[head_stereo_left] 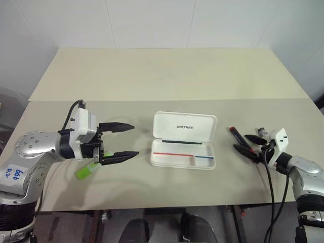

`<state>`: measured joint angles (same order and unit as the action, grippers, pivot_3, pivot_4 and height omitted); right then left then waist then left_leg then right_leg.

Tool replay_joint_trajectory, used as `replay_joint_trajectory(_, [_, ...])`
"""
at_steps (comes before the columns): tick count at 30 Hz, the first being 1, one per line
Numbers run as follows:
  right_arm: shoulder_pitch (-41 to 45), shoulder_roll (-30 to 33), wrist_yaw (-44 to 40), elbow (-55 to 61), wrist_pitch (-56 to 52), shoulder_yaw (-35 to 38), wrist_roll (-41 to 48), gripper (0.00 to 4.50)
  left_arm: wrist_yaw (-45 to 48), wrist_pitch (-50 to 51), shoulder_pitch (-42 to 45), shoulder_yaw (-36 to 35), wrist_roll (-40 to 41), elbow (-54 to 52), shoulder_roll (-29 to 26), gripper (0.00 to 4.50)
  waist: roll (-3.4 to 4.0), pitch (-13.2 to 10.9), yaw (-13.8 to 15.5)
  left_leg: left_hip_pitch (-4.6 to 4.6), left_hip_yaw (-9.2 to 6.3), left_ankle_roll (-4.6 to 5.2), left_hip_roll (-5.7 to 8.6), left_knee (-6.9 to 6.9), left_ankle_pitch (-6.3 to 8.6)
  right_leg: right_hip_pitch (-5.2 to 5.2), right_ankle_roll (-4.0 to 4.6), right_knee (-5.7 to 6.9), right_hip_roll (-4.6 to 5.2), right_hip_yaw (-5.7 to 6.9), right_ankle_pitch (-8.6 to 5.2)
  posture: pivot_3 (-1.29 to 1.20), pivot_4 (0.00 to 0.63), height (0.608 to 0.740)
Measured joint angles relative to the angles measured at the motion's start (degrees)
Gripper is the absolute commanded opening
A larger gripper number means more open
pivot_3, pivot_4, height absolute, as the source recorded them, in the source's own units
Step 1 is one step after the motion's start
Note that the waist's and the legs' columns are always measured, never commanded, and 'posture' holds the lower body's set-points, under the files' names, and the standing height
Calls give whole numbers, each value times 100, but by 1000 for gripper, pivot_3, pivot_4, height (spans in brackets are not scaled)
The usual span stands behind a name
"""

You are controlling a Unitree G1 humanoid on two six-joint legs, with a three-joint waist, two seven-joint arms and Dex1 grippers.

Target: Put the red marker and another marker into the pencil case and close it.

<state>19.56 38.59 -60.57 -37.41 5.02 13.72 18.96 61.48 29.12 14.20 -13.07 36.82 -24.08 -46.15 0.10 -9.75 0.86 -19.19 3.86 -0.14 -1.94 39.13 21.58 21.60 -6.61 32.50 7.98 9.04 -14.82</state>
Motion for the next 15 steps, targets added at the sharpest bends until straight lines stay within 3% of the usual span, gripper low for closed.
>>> replay_joint_trajectory(6, [1,-108,-11,21,101,-3,3,642,-49,0,-1,0,1,0,-4,3960,0,0,-55,0,-1,-4,-4,0,0,0,0,0,-4,0,0,0,150,740])
replay_joint_trajectory(15, [24,-144,63,16,398,-5,-41,638,-65,-55,-1,17,-3,12,3,3960,1,0,-91,0,0,-4,-3,-1,1,0,0,-1,-2,-2,0,0,150,740])
